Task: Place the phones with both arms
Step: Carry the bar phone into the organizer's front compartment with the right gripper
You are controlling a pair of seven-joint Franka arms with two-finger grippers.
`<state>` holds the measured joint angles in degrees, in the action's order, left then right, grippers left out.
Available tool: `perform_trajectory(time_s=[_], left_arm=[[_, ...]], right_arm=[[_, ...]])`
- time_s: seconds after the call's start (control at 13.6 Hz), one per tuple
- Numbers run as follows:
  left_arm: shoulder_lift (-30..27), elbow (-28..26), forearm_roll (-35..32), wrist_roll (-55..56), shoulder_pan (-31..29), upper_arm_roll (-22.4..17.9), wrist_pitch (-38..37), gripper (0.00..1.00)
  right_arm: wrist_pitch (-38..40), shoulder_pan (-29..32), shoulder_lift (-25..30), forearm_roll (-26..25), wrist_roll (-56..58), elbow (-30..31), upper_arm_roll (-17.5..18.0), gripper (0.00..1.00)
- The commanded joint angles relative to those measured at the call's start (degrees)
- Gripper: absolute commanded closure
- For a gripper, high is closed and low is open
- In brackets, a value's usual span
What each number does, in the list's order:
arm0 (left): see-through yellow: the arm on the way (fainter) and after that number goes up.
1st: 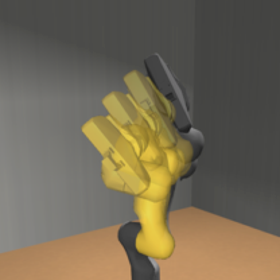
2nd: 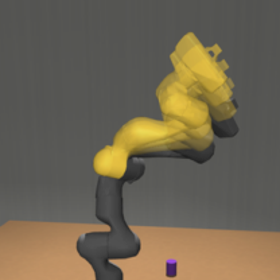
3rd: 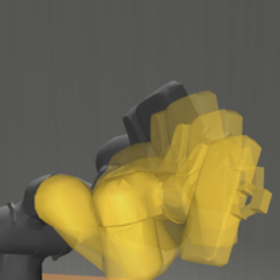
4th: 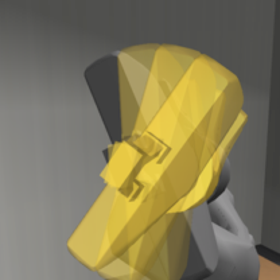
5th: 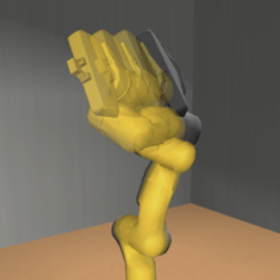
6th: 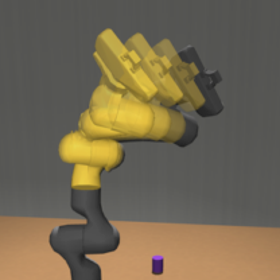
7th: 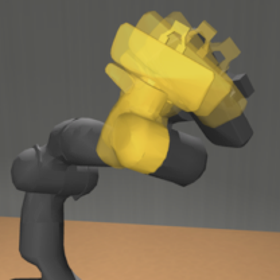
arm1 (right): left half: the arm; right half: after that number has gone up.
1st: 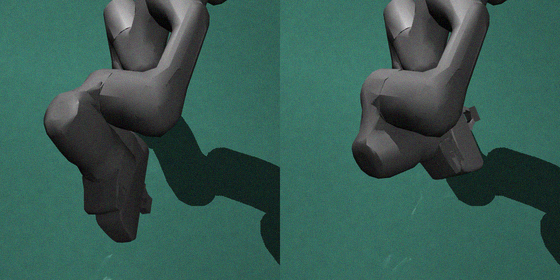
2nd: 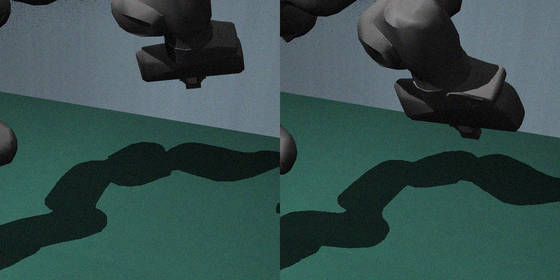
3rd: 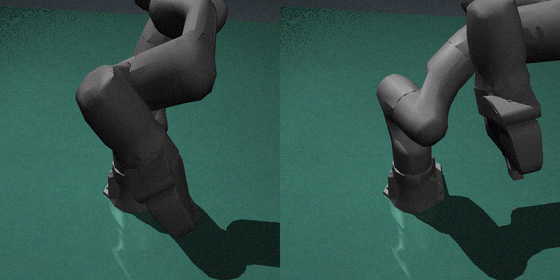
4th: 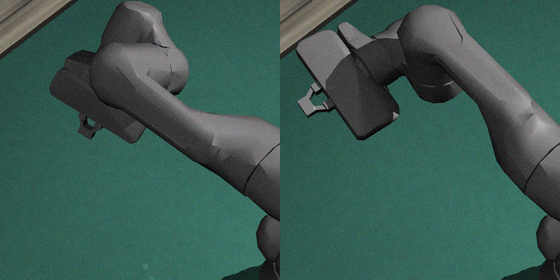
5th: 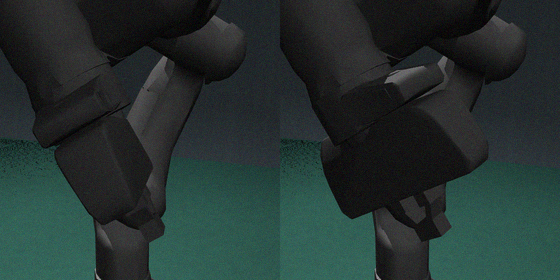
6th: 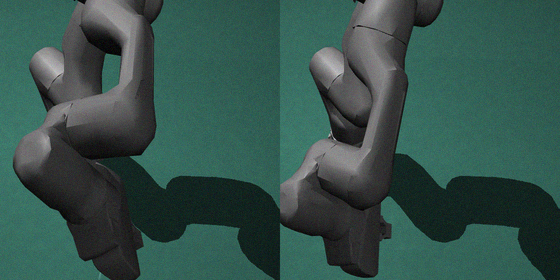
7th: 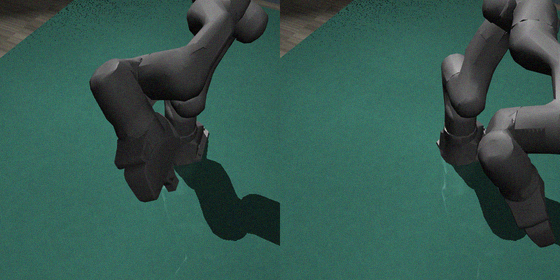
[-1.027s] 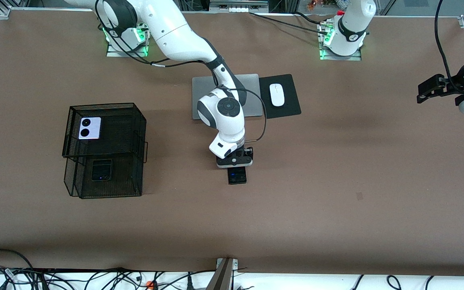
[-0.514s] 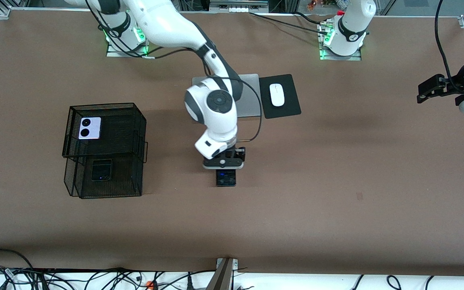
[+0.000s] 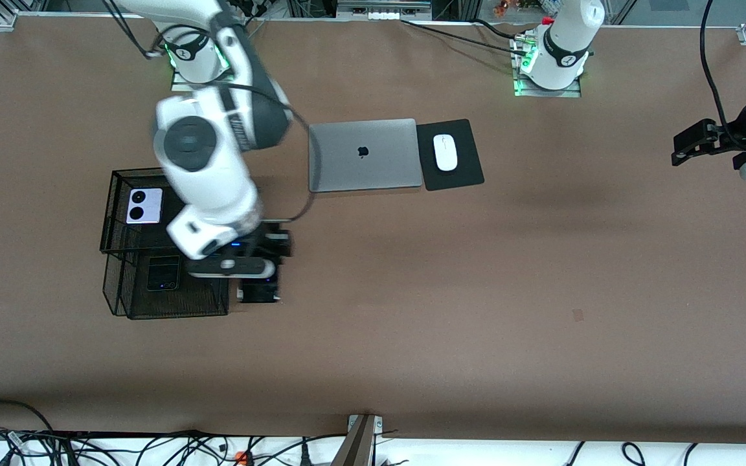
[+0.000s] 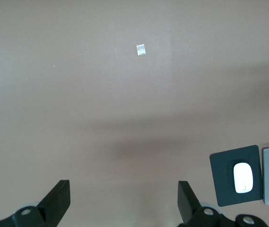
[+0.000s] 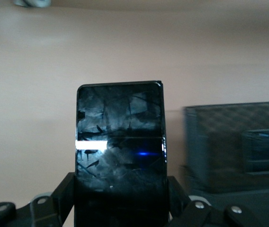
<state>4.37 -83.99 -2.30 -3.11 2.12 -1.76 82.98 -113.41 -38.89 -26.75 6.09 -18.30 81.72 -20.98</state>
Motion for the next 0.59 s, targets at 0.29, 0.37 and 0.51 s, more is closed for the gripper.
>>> perform_trajectory(time_s=[0.29,0.37,0.51], left_arm=[[-0.6,0.1,-0.8,-4.7,-0.2,-0.2,-2.1,0.0],[-0.6,0.1,-0.1,-3.3,-0.2,-0.3,-2.1,0.0],[-0.6,0.8,0.2,2.0,-0.2,-0.3,-1.3,0.0]], right_arm=[[-6.5,9.3,21.5,-1.5,8.6,32.6,2.8,1.0],[-9.4,9.3,23.6,-1.6,8.7,36.9,3.0,1.0],[-11.6,9.3,25.3,-1.7,8.4,41.5,3.1,1.0]])
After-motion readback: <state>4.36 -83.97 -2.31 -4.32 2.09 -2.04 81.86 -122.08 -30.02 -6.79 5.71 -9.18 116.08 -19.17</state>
